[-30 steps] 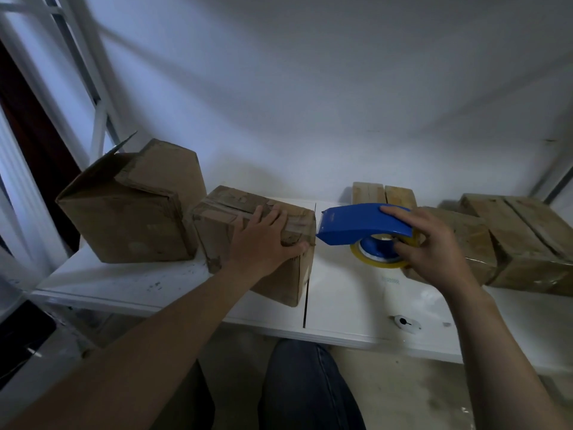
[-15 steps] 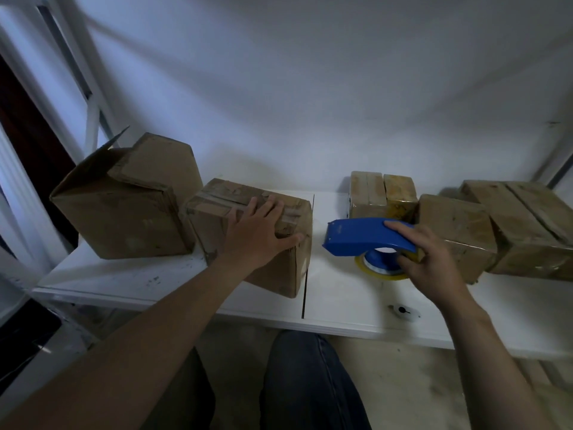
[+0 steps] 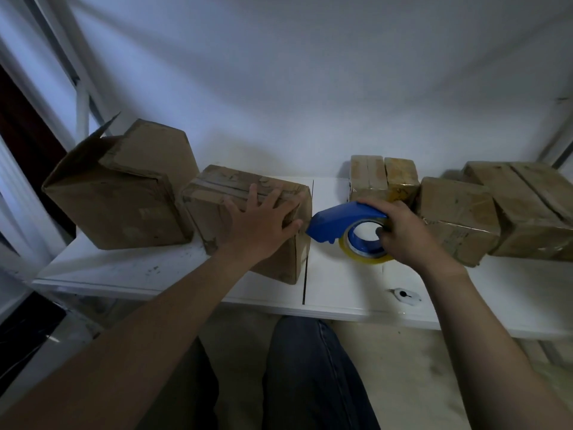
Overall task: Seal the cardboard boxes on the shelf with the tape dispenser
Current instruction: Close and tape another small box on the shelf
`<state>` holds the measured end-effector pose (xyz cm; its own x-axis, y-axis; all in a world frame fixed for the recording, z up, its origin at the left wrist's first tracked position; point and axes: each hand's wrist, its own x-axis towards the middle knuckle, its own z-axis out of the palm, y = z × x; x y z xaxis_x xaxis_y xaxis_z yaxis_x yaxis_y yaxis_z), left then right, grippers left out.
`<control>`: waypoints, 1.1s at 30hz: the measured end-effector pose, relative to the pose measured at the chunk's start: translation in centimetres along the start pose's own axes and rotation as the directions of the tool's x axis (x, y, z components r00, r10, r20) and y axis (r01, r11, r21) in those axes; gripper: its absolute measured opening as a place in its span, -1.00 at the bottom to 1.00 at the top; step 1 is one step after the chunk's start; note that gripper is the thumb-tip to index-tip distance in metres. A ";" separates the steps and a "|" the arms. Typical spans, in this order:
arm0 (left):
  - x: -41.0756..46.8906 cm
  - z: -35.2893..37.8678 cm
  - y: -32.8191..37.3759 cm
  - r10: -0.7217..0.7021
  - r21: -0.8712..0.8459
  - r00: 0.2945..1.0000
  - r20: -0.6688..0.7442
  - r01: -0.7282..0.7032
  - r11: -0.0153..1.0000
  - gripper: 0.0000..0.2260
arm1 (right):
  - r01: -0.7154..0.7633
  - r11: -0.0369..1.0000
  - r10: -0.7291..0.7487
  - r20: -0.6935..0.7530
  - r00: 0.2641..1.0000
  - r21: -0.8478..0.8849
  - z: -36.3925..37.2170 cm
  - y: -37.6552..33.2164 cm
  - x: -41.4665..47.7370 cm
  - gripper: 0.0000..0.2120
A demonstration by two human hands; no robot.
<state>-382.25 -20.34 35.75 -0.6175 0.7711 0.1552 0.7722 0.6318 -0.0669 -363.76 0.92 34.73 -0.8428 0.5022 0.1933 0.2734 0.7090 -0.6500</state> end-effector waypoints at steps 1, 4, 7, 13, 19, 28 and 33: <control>0.0 0.0 0.0 -0.002 -0.003 1.000 0.001 0.002 1.000 -0.46 | -0.005 1.000 0.005 -0.001 1.000 -0.018 -0.1 -0.3 0.4 -0.30; 0.1 -0.1 -0.1 -0.002 -0.043 1.000 0.009 0.002 0.999 -0.46 | -0.034 0.993 0.036 0.024 0.999 -0.112 -0.2 -1.3 1.2 -0.27; 0.1 0.0 -0.3 0.001 -0.071 1.000 0.013 0.000 0.998 -0.46 | -0.111 0.933 0.156 0.109 0.982 -0.342 0.4 -1.2 0.5 -0.38; 0.1 0.3 -0.4 0.051 -0.082 0.999 0.003 -0.051 0.995 -0.47 | -0.473 0.881 0.470 0.107 0.876 0.012 1.9 1.4 -1.6 -0.50; 0.7 0.1 -2.2 0.212 -0.211 0.974 0.075 -0.192 0.958 -0.54 | -0.639 0.769 0.625 0.202 0.754 0.006 2.9 2.3 -1.7 -0.70; 0.5 -0.5 -6.8 0.259 -0.241 0.965 0.039 -0.243 0.940 -0.57 | -0.557 0.820 0.572 0.226 0.788 -0.133 5.8 2.8 -0.9 -0.45; 0.3 -0.1 -9.7 0.278 -0.456 0.960 0.042 -0.229 0.860 -0.54 | -0.388 0.816 0.520 0.251 0.817 -0.427 6.1 1.3 0.1 -0.45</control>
<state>-389.90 -26.27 36.57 -0.3839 0.9191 0.0886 0.8739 0.3306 0.3563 -366.26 -1.09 29.42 -0.6625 0.6545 -0.3642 0.7486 0.5953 -0.2919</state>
